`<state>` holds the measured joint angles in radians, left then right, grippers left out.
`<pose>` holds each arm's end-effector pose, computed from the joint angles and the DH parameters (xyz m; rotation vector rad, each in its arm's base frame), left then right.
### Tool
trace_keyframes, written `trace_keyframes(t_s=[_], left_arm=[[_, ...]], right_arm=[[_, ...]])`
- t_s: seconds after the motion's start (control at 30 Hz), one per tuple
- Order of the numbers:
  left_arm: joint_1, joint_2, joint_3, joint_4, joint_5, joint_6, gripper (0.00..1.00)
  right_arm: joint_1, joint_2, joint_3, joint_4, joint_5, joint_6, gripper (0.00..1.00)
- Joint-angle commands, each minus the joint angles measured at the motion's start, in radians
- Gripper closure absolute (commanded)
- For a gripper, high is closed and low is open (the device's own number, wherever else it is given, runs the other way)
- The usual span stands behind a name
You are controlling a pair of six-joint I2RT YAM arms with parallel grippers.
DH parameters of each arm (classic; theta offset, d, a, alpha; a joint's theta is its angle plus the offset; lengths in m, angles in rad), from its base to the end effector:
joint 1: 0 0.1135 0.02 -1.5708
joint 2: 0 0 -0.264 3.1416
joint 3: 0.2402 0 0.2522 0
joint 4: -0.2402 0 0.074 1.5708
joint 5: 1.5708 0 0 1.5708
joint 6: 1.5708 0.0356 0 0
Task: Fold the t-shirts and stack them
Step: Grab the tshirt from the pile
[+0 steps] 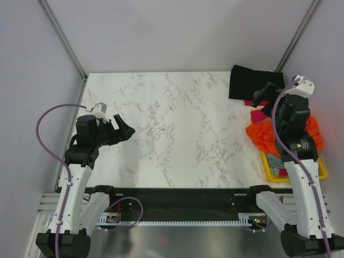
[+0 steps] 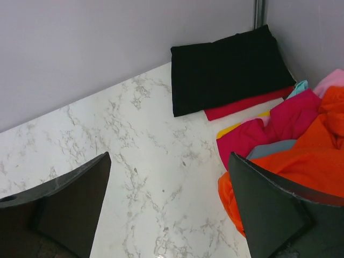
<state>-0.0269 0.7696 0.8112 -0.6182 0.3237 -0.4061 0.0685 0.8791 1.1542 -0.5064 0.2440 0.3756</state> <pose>0.1626 -0.0157 0.3086 -0.2197 2.1625 -0.5976 0.1769 0.0035 0.4162 0.4450 1.7402 0.0979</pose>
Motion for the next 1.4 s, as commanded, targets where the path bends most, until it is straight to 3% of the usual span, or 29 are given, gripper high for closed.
trace_keyframes(t_s=[0.0, 0.17, 0.23, 0.33, 0.57, 0.83, 0.93, 0.97, 1.03, 1.07, 1.2, 1.37], left_arm=[[-0.002, -0.004, -0.007, 0.032, 0.009, 0.018, 0.08], [-0.002, -0.015, -0.006, 0.032, 0.011, 0.016, 0.08], [-0.002, -0.016, -0.007, 0.032, 0.012, 0.016, 0.08], [-0.002, -0.021, -0.009, 0.032, 0.014, 0.015, 0.08], [-0.014, -0.029, -0.009, 0.031, 0.015, 0.013, 0.08], [-0.048, -0.026, -0.01, 0.025, -0.001, 0.016, 0.08], [-0.062, -0.023, -0.007, 0.015, -0.009, 0.018, 0.08], [-0.065, -0.021, -0.007, 0.015, -0.011, 0.018, 0.08], [-0.065, -0.023, -0.009, 0.014, -0.015, 0.018, 0.08], [-0.065, -0.023, -0.007, 0.015, -0.015, 0.018, 0.08], [-0.065, -0.02, -0.009, 0.014, -0.018, 0.015, 0.08], [-0.065, -0.026, -0.007, 0.015, -0.028, 0.015, 0.08]], right_arm=[[0.002, -0.009, -0.026, -0.067, 0.008, -0.038, 0.02], [0.004, -0.017, -0.047, -0.104, 0.113, -0.046, 0.02], [0.001, 0.046, -0.033, -0.145, 0.254, -0.04, 0.02], [-0.035, 0.155, -0.014, -0.221, 0.317, -0.029, 0.02], [-0.15, 0.29, -0.046, -0.293, 0.317, 0.071, 0.02], [-0.235, 0.418, -0.208, -0.101, 0.255, 0.052, 0.02], [-0.259, 0.452, -0.199, -0.067, 0.216, 0.055, 0.25], [-0.266, 0.46, -0.189, -0.066, 0.218, 0.057, 0.53], [-0.271, 0.457, -0.16, -0.075, 0.238, 0.063, 0.81], [-0.271, 0.446, -0.148, -0.084, 0.244, 0.066, 1.0], [-0.245, 0.371, -0.045, -0.154, 0.204, 0.065, 1.0], [-0.015, 0.386, 0.295, -0.28, 0.128, 0.062, 1.0]])
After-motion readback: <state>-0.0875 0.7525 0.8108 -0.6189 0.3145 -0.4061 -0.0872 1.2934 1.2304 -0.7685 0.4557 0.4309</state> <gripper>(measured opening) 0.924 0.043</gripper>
